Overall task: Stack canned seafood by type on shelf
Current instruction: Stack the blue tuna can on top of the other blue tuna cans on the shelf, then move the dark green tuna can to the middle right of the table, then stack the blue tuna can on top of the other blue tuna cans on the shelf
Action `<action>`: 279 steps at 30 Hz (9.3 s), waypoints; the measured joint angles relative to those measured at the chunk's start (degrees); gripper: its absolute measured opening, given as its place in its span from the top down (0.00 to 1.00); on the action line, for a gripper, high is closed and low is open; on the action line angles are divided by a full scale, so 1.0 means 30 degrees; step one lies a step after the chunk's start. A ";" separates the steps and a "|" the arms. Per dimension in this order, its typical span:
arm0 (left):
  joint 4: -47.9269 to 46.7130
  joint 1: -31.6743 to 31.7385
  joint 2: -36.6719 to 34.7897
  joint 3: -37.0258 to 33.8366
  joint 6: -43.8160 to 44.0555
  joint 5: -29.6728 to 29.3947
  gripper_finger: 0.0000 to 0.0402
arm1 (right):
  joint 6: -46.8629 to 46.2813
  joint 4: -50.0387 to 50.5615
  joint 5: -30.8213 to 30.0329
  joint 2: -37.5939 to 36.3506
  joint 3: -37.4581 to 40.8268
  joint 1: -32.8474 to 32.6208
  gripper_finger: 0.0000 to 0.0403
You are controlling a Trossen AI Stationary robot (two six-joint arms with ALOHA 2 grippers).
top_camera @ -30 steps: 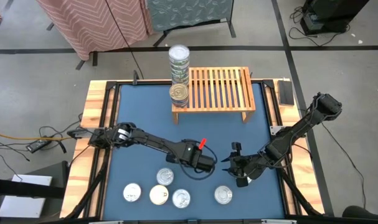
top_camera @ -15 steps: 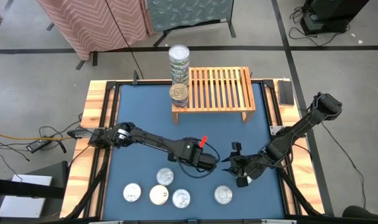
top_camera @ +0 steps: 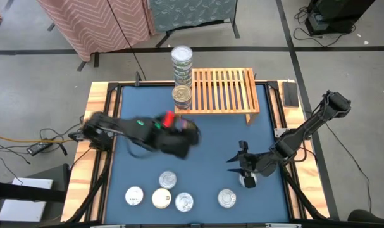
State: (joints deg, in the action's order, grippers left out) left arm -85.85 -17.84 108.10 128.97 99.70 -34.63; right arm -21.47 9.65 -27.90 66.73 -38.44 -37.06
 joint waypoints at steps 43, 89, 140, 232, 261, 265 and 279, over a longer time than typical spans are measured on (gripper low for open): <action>-0.1051 0.9584 -1.3968 -0.3744 -0.7586 0.5555 0.51 | -0.1066 -0.4197 -0.3375 -0.0048 -0.0007 0.0972 0.60; 3.5602 1.2200 -1.5588 -3.0082 -0.2696 0.9993 0.51 | -0.0991 -0.4350 -0.3350 -0.0412 -0.0007 0.4896 0.60; 3.4444 1.3604 -1.6341 -3.0097 -0.7216 1.9021 0.17 | -0.0619 -0.6329 -0.3316 -0.0405 -0.0007 0.4896 0.60; 2.5929 -0.1367 -1.6887 -3.0636 -0.9668 1.2368 0.22 | 0.1280 0.1532 0.2800 1.1131 -1.2862 0.4299 0.65; 2.1065 0.0252 -2.1290 -3.0636 -1.0693 0.9320 0.22 | 0.5268 -0.6176 1.4630 2.3059 -1.9941 0.5909 0.69; 2.1194 0.0252 -2.1283 -3.0636 -1.0666 0.8955 0.22 | 0.5001 -0.3672 1.1606 2.2729 -1.9948 0.6386 0.69; 2.1271 0.0259 -2.1283 -3.0636 -1.0528 0.7462 0.22 | 0.4153 0.2807 1.0080 2.1984 -2.0079 0.9334 0.69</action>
State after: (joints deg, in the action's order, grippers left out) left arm -22.04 -17.06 44.25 37.06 68.12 -12.24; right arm -9.02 18.07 2.35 132.68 -98.67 -9.06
